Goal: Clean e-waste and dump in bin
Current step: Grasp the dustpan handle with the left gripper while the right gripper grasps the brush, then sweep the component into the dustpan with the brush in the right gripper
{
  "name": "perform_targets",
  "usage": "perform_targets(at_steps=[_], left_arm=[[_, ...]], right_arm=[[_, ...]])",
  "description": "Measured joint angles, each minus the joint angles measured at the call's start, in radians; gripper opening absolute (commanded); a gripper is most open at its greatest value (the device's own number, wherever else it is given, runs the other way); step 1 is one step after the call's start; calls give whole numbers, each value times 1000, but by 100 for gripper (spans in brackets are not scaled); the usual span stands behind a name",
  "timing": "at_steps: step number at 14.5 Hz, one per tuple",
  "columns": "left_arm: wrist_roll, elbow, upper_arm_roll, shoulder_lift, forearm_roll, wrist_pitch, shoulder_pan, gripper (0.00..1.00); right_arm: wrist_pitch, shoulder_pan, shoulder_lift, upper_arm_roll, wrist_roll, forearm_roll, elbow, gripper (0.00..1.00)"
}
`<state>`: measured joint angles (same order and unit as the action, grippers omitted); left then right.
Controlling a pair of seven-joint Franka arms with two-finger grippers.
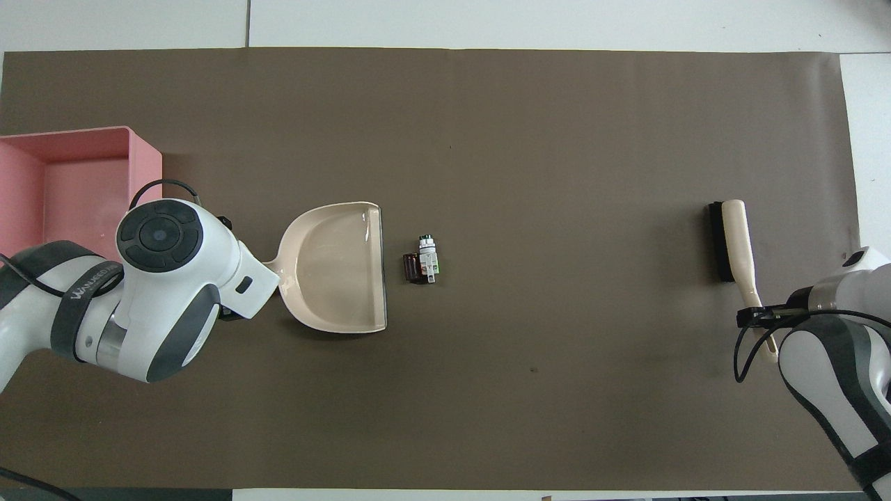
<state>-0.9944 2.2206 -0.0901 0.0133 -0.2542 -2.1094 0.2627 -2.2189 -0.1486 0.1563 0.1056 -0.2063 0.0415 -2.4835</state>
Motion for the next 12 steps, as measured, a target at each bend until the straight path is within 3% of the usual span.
perform_targets(at_steps=[6, 8, 9, 11, 12], left_arm=[[38, 10, 0, -54, -32, -63, 27, 88], [64, 10, 0, -70, -46, -70, 38, 78], [68, 10, 0, -74, -48, -73, 41, 62], [73, 10, 0, -75, -51, -75, 44, 18], [73, 10, 0, -75, -53, -77, 44, 11]], right_arm=[[13, 17, 0, -5, 14, -1, 17, 0], [58, 47, 1, -8, 46, -14, 61, 0], [94, 81, 3, -9, 86, -22, 94, 0], [191, 177, 7, -12, 198, -25, 164, 0], [234, 239, 8, -15, 268, -26, 195, 0]])
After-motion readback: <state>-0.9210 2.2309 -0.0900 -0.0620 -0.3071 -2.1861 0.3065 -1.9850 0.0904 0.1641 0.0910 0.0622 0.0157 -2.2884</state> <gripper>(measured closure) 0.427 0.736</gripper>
